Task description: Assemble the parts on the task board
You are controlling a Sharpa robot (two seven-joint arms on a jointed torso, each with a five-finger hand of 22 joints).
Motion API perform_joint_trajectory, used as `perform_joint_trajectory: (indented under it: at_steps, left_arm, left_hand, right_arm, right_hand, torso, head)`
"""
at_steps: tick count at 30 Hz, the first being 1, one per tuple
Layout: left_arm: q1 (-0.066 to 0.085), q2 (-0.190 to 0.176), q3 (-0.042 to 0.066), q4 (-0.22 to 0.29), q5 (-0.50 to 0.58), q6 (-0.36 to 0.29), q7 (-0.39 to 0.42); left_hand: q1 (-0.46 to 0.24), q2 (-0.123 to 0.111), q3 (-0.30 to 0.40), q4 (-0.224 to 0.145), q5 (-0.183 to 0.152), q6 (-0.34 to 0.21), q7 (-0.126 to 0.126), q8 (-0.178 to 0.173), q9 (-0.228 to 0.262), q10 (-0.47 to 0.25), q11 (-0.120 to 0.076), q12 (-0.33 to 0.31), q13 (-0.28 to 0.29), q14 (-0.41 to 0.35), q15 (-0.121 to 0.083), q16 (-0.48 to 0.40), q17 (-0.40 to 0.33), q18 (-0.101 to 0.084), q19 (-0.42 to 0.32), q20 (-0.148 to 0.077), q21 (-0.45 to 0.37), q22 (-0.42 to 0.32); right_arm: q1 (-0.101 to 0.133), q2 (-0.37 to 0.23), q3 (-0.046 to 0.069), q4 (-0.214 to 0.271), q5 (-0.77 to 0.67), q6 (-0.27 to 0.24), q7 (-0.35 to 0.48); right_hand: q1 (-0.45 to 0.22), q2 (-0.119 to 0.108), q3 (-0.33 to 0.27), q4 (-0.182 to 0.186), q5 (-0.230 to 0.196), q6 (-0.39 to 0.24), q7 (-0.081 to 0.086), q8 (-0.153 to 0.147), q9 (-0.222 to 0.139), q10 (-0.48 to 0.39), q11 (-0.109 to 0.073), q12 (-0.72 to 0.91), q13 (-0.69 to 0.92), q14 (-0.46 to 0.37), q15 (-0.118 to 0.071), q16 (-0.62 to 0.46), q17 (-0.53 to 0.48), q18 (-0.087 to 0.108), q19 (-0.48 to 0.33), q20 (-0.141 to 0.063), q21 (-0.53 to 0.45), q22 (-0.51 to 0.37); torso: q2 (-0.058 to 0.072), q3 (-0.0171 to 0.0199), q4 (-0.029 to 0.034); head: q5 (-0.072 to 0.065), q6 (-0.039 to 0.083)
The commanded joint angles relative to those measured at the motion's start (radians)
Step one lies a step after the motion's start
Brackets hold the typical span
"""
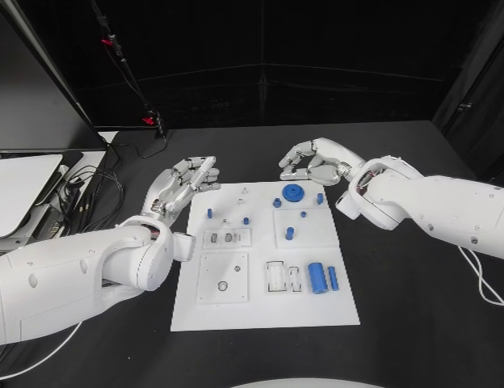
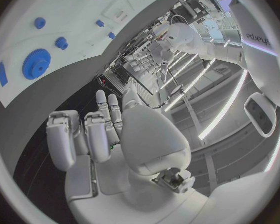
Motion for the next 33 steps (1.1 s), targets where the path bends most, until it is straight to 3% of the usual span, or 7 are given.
perform_joint_trajectory:
  at_steps: [1,2,4,7,15,20,33]
  left_arm:
    - [0.002,-0.001,0.001,0.005,-0.007,0.017,0.205]
    - [0.002,-0.001,0.001,0.005,-0.007,0.018,0.204]
    - [0.003,-0.001,0.001,0.006,-0.007,0.019,0.204]
    - [0.003,0.000,0.001,0.005,-0.007,0.020,0.204]
    - [0.003,0.001,0.001,0.000,-0.007,0.022,0.203]
    - [0.002,0.005,0.001,-0.006,-0.007,0.025,0.202]
    - [0.002,0.007,0.001,-0.015,-0.007,0.027,0.199]
  left_hand:
    - [0.012,0.002,0.002,0.002,0.004,0.009,0.148,0.001,-0.001,-0.008,0.001,-0.004,-0.001,0.004,0.002,-0.004,-0.001,0.012,0.001,0.000,0.006,-0.001]
    - [0.012,0.002,0.002,0.002,0.004,0.009,0.148,0.001,-0.001,-0.008,0.001,-0.005,-0.001,0.004,0.002,-0.005,-0.001,0.012,0.001,0.000,0.006,-0.001]
    - [0.011,0.003,0.002,0.002,0.005,0.009,0.148,0.001,-0.001,-0.009,0.001,-0.006,-0.001,0.003,0.003,-0.005,-0.001,0.012,0.001,0.000,0.006,-0.002]
    - [0.011,0.003,0.001,0.002,0.005,0.009,0.148,0.001,-0.001,-0.010,0.001,-0.006,-0.001,0.003,0.003,-0.005,-0.001,0.011,0.000,0.000,0.006,-0.002]
    - [0.011,0.005,0.002,0.002,0.005,0.009,0.148,0.000,-0.001,-0.011,0.001,-0.007,-0.001,0.003,0.003,-0.006,-0.001,0.011,0.000,0.000,0.005,-0.002]
    - [0.011,0.006,0.002,0.002,0.005,0.008,0.149,0.000,-0.002,-0.013,0.001,-0.008,-0.001,0.002,0.003,-0.007,-0.001,0.011,-0.001,0.000,0.005,-0.002]
    - [0.011,0.007,0.002,0.002,0.005,0.007,0.149,-0.001,-0.002,-0.014,0.001,-0.009,-0.001,0.001,0.003,-0.008,-0.001,0.010,-0.002,0.000,0.005,-0.003]
  right_arm:
    - [0.003,0.017,0.001,-0.010,-0.255,-0.023,-0.116]
    - [0.003,0.026,0.001,-0.016,-0.290,-0.023,-0.134]
    - [0.003,0.039,0.001,-0.024,-0.339,-0.021,-0.157]
    - [0.002,0.059,0.001,-0.036,-0.415,-0.007,-0.188]
    - [0.002,0.103,0.001,-0.057,-0.579,0.057,-0.265]
    - [0.001,0.122,0.001,-0.071,-0.634,0.075,-0.306]
    - [0.000,0.142,0.001,-0.090,-0.661,0.148,-0.372]
  right_hand:
    - [0.053,-0.009,0.012,-0.012,-0.005,0.045,0.011,-0.068,-0.002,0.015,0.004,-0.047,0.000,0.062,0.006,0.005,0.014,-0.014,0.107,0.001,0.002,0.260]
    - [0.069,-0.012,0.015,-0.012,-0.005,0.065,0.011,-0.096,-0.002,0.023,0.006,-0.066,0.001,0.063,0.008,0.007,0.020,-0.014,0.107,0.002,0.002,0.260]
    - [0.093,-0.017,0.021,-0.018,-0.006,0.090,0.005,-0.119,0.000,0.033,0.002,-0.084,0.000,0.065,0.006,0.008,0.031,-0.013,0.107,0.005,0.002,0.258]
    - [0.121,-0.029,0.023,-0.011,-0.006,0.141,-0.001,-0.176,0.000,0.059,-0.003,-0.127,0.000,0.067,0.001,0.009,0.044,-0.013,0.105,0.003,0.001,0.256]
    - [0.152,-0.045,0.025,-0.003,-0.007,0.189,-0.013,-0.234,0.001,0.096,-0.014,-0.174,0.000,0.069,-0.006,0.009,0.054,-0.013,0.105,-0.004,0.001,0.255]
    - [0.160,-0.048,0.027,0.005,-0.007,0.201,-0.014,-0.260,0.001,0.106,-0.014,-0.197,0.000,0.069,-0.006,0.009,0.053,-0.012,0.103,-0.006,0.000,0.252]
    - [0.161,-0.054,0.025,0.016,-0.007,0.209,-0.010,-0.287,0.001,0.113,-0.012,-0.219,0.001,0.068,-0.005,0.008,0.046,-0.011,0.100,-0.005,-0.001,0.247]
  torso:
    - [0.010,-0.0005,0.0060]
    - [0.012,-0.0008,0.0071]
    - [0.015,-0.0010,0.0085]
    - [0.018,-0.0012,0.0122]
    - [0.026,-0.0027,0.0222]
    - [0.028,-0.0040,0.0274]
    - [0.020,-0.0101,0.0231]
  head:
    - [-0.005,0.002]
    - [-0.007,0.003]
    - [-0.008,0.004]
    - [-0.011,0.006]
    - [-0.015,0.005]
    - [-0.017,0.005]
    - [0.005,-0.020]
